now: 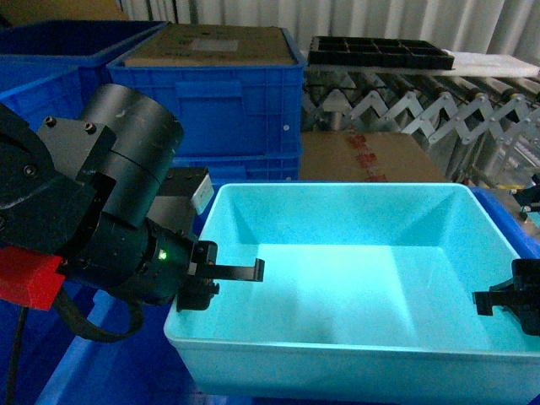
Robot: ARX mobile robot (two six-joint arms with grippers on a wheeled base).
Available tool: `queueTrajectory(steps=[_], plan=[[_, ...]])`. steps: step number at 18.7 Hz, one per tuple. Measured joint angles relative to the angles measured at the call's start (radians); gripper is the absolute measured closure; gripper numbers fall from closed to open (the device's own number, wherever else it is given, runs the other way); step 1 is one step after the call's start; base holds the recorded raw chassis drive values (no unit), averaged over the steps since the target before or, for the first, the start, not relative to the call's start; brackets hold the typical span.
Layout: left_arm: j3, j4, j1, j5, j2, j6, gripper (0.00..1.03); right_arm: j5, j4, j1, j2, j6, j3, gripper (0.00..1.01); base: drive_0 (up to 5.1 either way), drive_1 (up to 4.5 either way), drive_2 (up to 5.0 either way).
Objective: Stack blue boxes stably on right
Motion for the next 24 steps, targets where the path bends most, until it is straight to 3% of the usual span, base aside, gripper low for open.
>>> queueTrajectory(steps=[17,18,19,24], plan=[[0.000,0.000,0.000,0.000,0.001,0.000,1.01,0.000,0.000,0.000,0.000,0.000,0.000,0.94,0.0,0.00,0.0],[0.000,0.000,0.000,-0.001,0.001,0.015,0.91,0.019,0.001,0.000,0.000,-0.029,0.000,0.85,0.0,0.00,0.0],[0.002,0.001,0.015,-0.014,0.001,0.034,0.62,0.044,0.001,-0.002,0.000,-0.085,0.000,0.55,0.0,0.00,0.0],[0.002,0.002,0.014,-0.016,0.001,0.045,0.19,0.045,0.001,-0.002,0.000,-0.099,0.000,0.11,0.0,0.00,0.0]])
